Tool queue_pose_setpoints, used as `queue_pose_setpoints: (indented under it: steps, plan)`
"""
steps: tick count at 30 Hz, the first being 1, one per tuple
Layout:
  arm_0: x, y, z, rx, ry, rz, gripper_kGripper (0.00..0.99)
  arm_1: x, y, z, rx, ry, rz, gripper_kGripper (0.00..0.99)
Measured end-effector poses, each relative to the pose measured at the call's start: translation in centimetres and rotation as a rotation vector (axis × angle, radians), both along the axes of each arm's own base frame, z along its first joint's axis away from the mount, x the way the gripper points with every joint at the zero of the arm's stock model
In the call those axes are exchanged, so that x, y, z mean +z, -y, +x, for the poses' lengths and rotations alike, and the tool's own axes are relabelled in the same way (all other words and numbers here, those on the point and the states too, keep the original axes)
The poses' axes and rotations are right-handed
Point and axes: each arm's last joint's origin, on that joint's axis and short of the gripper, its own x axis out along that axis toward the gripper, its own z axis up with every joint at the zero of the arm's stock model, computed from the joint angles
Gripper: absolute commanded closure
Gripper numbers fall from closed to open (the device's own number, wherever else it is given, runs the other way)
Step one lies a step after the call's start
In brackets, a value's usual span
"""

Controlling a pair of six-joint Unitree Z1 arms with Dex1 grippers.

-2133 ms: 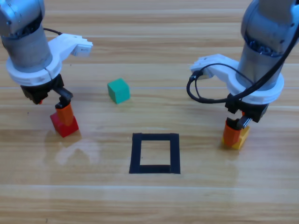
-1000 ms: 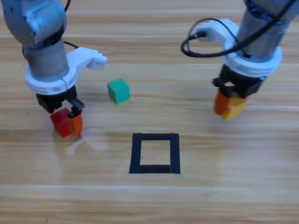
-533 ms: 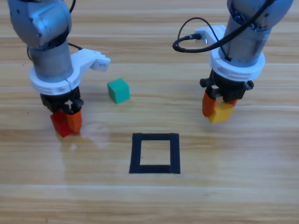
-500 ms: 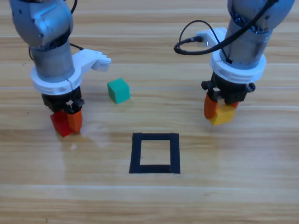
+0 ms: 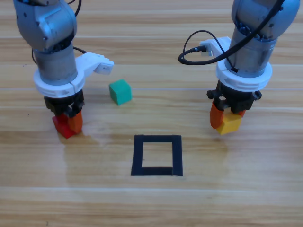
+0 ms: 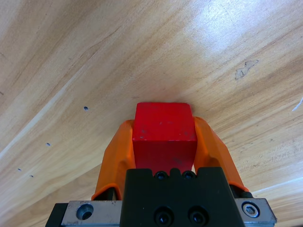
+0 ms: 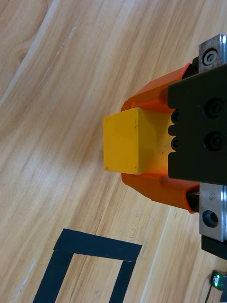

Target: Stack the blocks in the rectangular block: red at the bottom, yellow in the middle, green on top

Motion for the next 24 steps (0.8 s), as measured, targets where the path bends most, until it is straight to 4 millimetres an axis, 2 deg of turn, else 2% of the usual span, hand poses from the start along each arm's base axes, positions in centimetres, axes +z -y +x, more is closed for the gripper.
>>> queue_pose_setpoints:
  steps: [1,6,14,19,24]
  plan:
    - [0.0,0.0,0.0,0.001,0.001,0.000,0.982,0.0,0.0,0.0,0.008,-0.001,-0.001,0.972]
    - [0.5,0.1,0.2,0.071,0.007,-0.002,0.984,-0.1,0.2,0.0,0.031,0.017,-0.029,0.973]
    - [4.3,1.2,1.4,0.352,0.055,-0.032,0.990,0.5,0.6,-0.3,0.045,0.027,-0.029,0.973]
    - [6.8,3.9,1.7,0.488,0.042,-0.089,0.990,0.4,0.9,-0.3,0.041,0.022,-0.035,0.973]
    - [5.6,7.3,1.1,0.575,0.009,-0.070,0.990,0.3,1.0,-0.3,0.037,0.020,-0.036,0.973]
